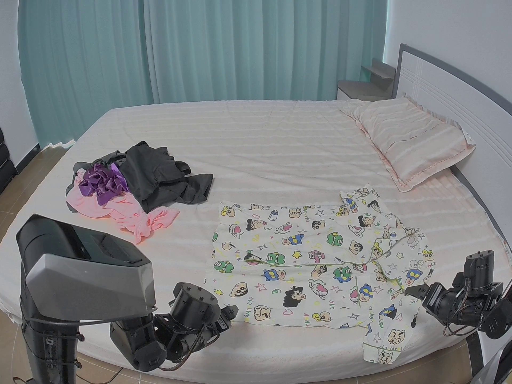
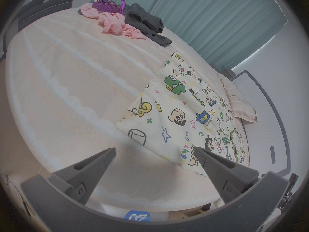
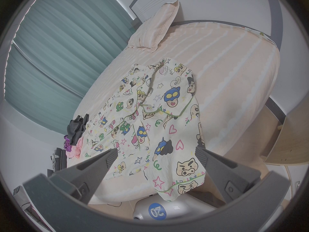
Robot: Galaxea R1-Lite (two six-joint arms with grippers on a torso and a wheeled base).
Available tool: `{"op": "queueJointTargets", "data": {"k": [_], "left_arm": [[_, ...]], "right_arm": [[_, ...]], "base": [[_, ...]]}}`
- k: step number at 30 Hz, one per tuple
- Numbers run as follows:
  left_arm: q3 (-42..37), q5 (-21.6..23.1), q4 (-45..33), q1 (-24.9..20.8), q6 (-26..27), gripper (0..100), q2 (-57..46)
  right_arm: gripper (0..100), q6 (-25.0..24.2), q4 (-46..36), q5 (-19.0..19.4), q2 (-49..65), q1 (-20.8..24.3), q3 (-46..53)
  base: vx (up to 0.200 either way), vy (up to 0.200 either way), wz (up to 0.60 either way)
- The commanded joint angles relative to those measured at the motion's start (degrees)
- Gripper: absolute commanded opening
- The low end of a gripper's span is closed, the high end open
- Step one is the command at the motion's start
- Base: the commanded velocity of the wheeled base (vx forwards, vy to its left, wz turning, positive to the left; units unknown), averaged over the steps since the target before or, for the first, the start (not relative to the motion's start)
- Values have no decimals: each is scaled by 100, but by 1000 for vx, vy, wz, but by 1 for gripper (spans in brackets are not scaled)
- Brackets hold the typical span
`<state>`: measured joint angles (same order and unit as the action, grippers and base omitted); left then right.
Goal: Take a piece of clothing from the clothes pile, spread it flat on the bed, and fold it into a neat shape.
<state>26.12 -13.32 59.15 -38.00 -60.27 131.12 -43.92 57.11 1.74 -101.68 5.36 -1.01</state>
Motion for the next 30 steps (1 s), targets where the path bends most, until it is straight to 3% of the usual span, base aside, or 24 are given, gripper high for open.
{"op": "queueJointTargets", "data": {"k": [1, 17, 18, 26, 30], "left_arm": [[270, -12, -140, 3, 7, 100, 89], [701, -135, -483, 100, 674, 100, 326], [701, -144, -510, 108, 771, 0, 335], [622, -320, -817, 240, 780, 0, 265], [147, -381, -826, 152, 780, 0, -140]], "right_arm": [[100, 7, 10, 1, -62, 0, 101], [100, 7, 46, 1, 8, 0, 101], [100, 7, 46, 1, -1, 0, 101], [100, 24, 37, -16, 8, -9, 101], [100, 33, 37, -25, 52, -9, 101]], "base": [[0, 0, 0], [0, 0, 0], [0, 0, 0], [0, 0, 0], [0, 0, 0]]}}
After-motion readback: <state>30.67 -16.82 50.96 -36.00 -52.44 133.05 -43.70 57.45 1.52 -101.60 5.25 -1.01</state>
